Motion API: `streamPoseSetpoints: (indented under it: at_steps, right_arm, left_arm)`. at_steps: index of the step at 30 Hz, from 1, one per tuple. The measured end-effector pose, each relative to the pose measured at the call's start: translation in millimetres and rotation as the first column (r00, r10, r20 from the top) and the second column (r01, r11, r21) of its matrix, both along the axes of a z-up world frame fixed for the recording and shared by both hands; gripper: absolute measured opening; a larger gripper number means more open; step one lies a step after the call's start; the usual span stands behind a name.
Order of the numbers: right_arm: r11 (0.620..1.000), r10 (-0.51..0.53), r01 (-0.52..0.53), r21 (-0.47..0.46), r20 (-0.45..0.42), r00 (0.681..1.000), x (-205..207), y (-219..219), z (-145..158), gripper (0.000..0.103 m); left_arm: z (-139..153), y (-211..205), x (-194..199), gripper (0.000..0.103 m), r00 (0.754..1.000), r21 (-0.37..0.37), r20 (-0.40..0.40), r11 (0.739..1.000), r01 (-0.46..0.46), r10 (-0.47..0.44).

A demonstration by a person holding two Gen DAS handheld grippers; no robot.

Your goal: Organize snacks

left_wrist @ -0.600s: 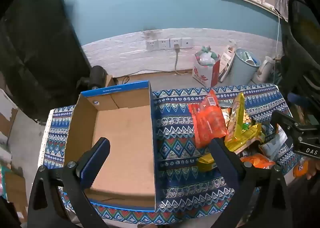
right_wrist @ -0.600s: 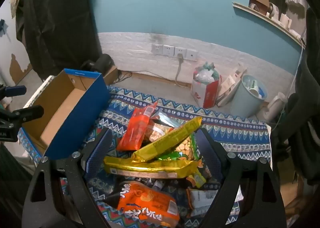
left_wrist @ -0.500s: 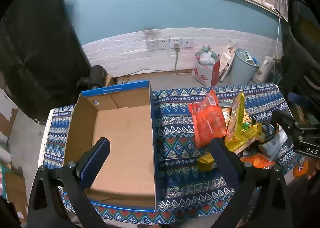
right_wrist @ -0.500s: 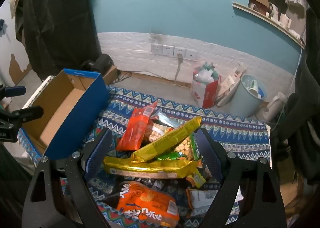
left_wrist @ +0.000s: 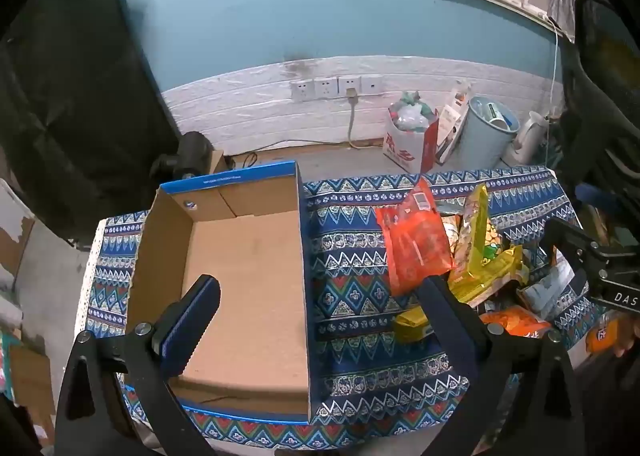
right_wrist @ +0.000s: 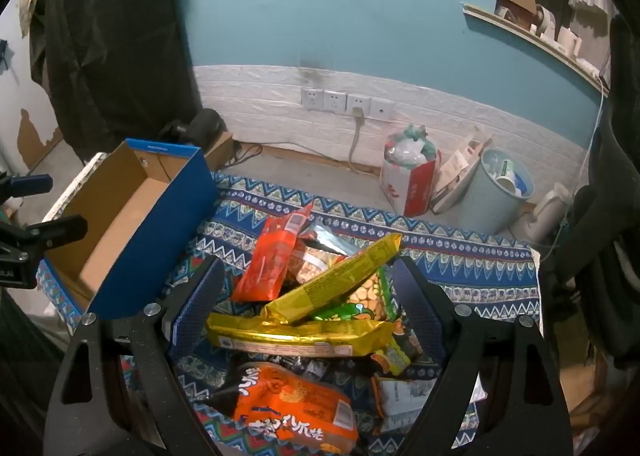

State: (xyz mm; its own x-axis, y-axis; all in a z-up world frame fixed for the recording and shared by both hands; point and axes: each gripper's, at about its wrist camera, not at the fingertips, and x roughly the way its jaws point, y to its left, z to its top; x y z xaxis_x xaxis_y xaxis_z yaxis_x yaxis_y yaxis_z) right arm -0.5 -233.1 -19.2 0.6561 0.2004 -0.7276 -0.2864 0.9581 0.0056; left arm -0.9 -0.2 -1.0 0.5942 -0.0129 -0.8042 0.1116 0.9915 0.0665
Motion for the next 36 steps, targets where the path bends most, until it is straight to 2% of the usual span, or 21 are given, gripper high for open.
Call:
streamPoseSetpoints:
  at_steps: [36]
  right_arm:
    - [1.0, 0.006, -0.006, -0.004, 0.0, 1.0, -0.6, 1.7, 0.3, 0.084]
  left_arm:
    - [-2.7, -1.2, -1.6, 0.101, 1.0, 0.01, -0.002, 1.0, -0.003, 0.003]
